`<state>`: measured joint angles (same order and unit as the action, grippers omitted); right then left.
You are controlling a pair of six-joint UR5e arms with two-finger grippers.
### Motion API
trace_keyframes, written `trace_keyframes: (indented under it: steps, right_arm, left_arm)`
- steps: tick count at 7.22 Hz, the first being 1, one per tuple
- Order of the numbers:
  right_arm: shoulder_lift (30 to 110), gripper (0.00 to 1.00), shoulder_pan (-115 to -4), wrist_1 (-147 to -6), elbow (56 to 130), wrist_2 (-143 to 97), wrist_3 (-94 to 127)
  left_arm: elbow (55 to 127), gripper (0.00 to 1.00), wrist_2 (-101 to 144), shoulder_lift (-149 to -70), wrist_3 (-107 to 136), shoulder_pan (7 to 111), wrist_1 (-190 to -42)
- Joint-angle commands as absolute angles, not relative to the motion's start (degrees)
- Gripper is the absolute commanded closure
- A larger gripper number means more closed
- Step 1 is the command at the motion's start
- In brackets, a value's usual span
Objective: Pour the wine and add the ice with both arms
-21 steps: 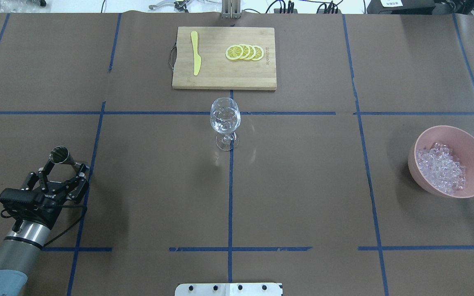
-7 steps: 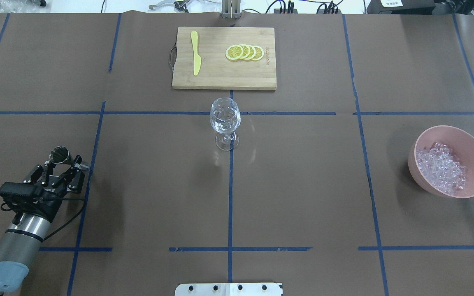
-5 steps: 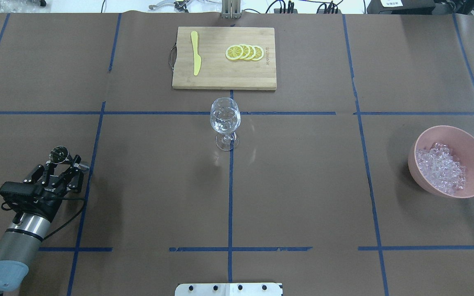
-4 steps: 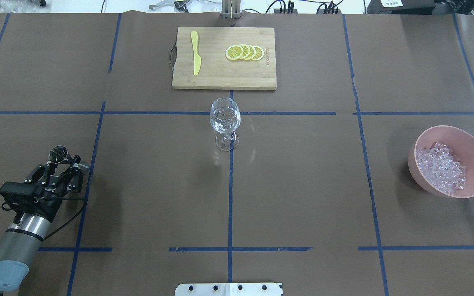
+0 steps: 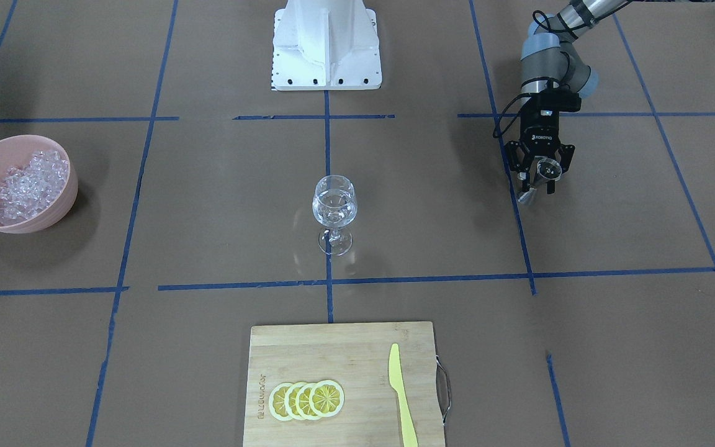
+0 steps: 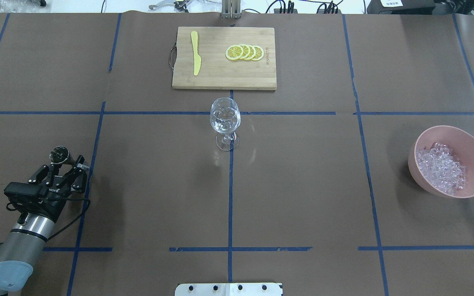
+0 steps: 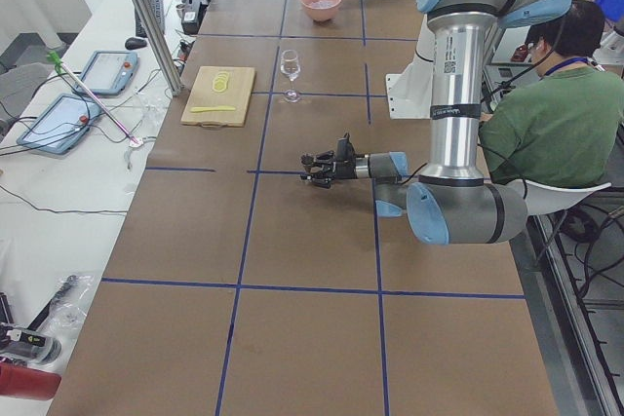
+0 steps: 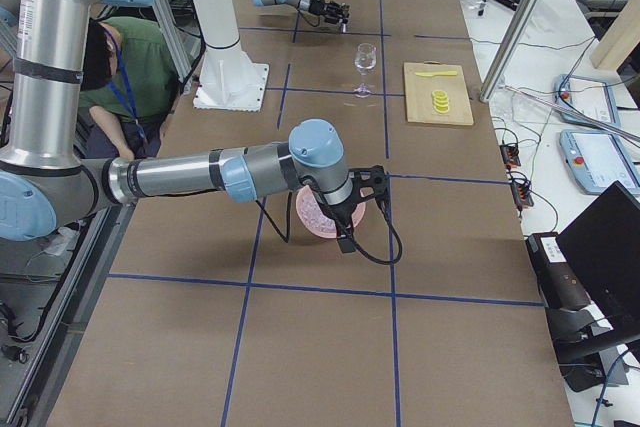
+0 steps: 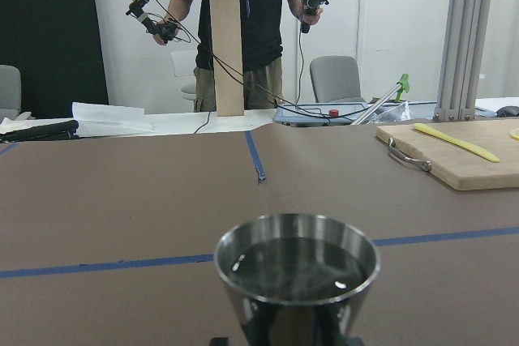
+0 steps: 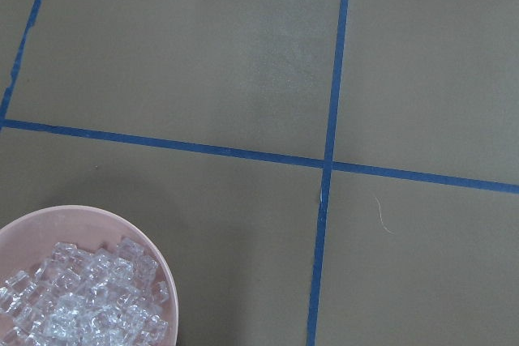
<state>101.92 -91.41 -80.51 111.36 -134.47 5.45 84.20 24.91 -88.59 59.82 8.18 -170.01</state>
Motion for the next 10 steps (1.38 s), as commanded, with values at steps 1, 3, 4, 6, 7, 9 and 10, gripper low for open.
trace_keyframes:
  steps: [1, 3, 4, 6, 7, 9, 10]
  right_arm:
    - [101.95, 0.0, -91.41, -80.51, 111.27, -134.47, 5.45]
    - [101.95, 0.0, -91.49, -80.51, 111.36, -134.47, 5.45]
    - [101.95, 0.0, -91.49, -80.51, 111.36, -134.47, 5.45]
    - [101.95, 0.0, -91.49, -80.51, 111.27, -134.47, 5.45]
    - [101.95, 0.0, -91.49, -80.51, 111.36, -134.47, 5.54]
    - [101.95, 0.0, -91.49, -80.51, 111.36, -134.47, 5.54]
    - [101.95, 0.0, -91.49, -80.51, 111.36, -134.47, 5.62]
  left_arm:
    - [84.11, 0.51, 24.79, -88.68, 59.85, 7.91, -170.07]
    - [84.11, 0.64, 24.79, -88.68, 60.03, 7.82, -170.16]
    - [84.11, 0.65, 24.79, -88.59, 60.12, 7.82, -170.24]
    - [84.11, 0.67, 24.79, -88.59, 60.29, 7.82, -170.33]
    - [84.2, 0.73, 24.79, -88.59, 60.29, 7.91, -170.33]
    - [84.29, 0.81, 24.7, -88.59, 60.38, 7.91, -170.51]
    - [84.46, 0.85, 24.7, -88.51, 60.38, 8.0, -170.51]
